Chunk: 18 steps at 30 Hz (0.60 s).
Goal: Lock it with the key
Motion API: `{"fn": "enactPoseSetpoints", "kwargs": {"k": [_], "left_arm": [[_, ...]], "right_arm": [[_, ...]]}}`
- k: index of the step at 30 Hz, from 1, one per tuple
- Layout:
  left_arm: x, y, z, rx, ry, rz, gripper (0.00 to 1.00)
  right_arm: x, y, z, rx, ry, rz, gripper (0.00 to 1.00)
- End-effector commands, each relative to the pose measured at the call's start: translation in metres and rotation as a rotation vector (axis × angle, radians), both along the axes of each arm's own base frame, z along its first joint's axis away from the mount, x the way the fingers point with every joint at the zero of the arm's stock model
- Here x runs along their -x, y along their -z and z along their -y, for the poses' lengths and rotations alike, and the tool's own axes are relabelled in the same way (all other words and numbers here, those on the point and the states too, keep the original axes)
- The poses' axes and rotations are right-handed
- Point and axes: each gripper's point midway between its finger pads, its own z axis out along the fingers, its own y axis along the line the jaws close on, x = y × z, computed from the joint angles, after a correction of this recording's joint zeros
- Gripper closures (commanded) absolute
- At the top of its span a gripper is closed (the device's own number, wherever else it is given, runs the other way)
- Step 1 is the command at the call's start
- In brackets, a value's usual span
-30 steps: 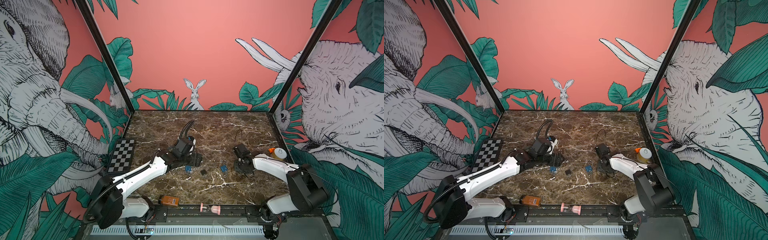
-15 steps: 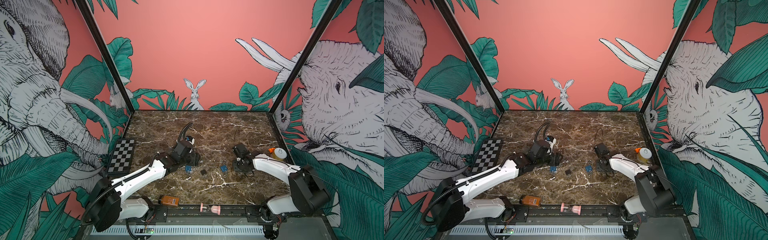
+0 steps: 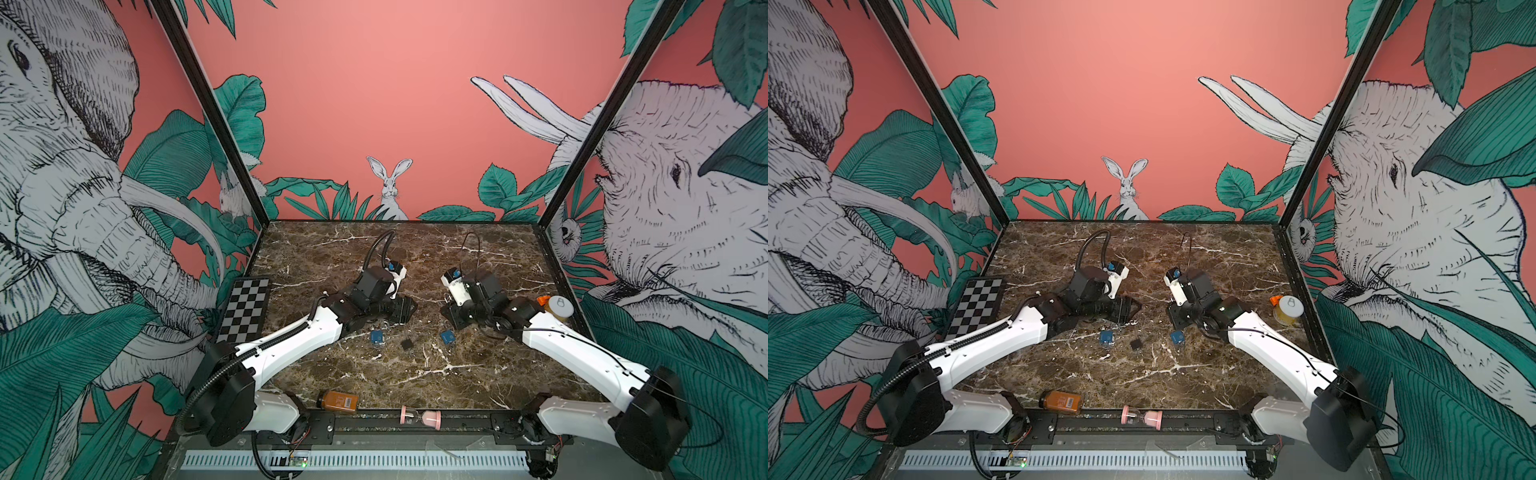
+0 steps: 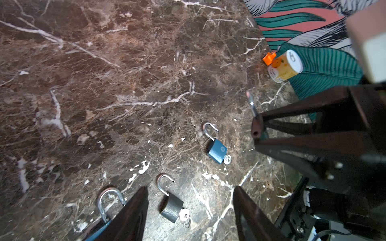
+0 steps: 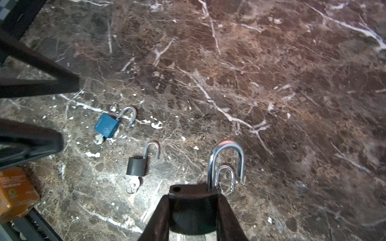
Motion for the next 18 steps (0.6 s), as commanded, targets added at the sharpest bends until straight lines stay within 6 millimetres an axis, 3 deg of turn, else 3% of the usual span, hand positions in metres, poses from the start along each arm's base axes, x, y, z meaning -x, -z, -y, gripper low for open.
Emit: {"fn": "enactPoseSetpoints", "kwargs": {"k": [1, 5, 18], "left_arm": [[0.005, -0.021, 0.013, 0.087, 0.038, -0.017, 0.34], [0.008, -0.025, 0.025, 0.172, 0.052, -0.06, 0.34], [0.008, -0.001, 0.03, 0.149, 0.054, -0.129, 0.38]], "right_arm": [[0.004, -0.021, -0.019, -0.035, -0.085, 0.076, 0.8], [0.01, -0.023, -0.031, 0.003, -0.115, 0.1, 0.8], [0.014, -0.028, -0.058, 0.031, -0.171, 0.143, 0.8]]}}
